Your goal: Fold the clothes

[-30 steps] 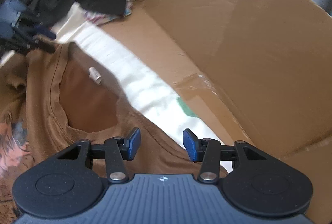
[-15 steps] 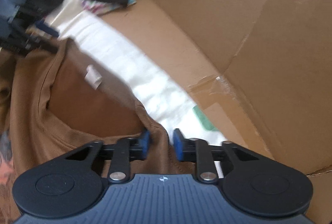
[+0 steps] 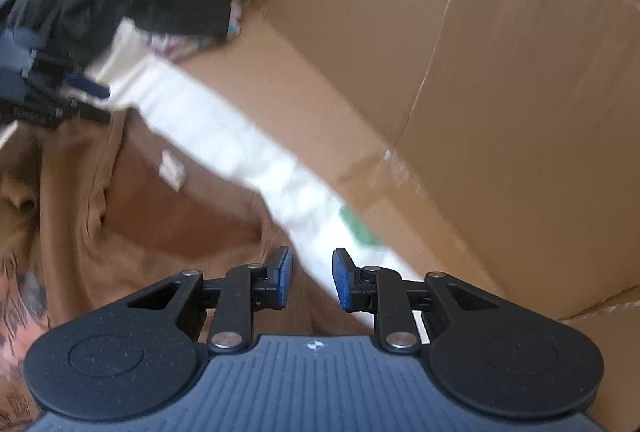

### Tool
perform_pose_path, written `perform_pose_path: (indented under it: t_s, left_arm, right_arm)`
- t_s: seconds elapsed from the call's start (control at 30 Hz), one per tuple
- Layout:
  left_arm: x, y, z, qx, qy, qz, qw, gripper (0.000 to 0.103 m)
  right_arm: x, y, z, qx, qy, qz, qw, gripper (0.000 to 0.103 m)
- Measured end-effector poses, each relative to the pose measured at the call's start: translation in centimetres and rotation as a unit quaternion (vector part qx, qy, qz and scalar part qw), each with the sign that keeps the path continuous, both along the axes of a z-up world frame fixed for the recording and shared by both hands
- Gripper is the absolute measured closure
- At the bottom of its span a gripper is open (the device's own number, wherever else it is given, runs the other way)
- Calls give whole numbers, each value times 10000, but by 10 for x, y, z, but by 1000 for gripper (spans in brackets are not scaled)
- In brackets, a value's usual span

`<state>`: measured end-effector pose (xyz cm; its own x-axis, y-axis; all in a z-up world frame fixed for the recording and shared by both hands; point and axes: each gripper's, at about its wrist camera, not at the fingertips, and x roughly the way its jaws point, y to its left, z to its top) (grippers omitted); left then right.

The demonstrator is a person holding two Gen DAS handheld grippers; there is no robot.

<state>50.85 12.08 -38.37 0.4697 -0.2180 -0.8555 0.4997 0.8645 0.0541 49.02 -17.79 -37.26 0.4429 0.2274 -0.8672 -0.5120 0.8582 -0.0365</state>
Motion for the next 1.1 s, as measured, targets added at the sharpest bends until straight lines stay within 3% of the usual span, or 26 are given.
perform_pose_path:
  t_s: [0.23,0.47,0.67,0.87,0.97,1.1]
  left_arm:
    - [3,-7,-9,68,-15,14,10000,71]
    - [4,-11,-10,-69,-1,17,10000,77]
    - [1,3,2,-452,-110,279,9985,86]
    - [-13,7,11,-384,-191,33,9991,86]
    - [-21,0,0,-281,-53,-97,9995,86]
    - [-32,-11,-15,-142,129,-270,9994,86]
  right_arm:
    - [7,21,-21,-255,-13,65,9997,74]
    - [18,26,-17,77,52,-113,9999,77]
    - [21,7,-4,570,-46,-859,9947,77]
    - [-1,5,12,674,-206,-540,9960,75]
    - [-8,17,5,749,81,-297,9967,76]
    - [-19,39,-19,413,408,10,9983,75]
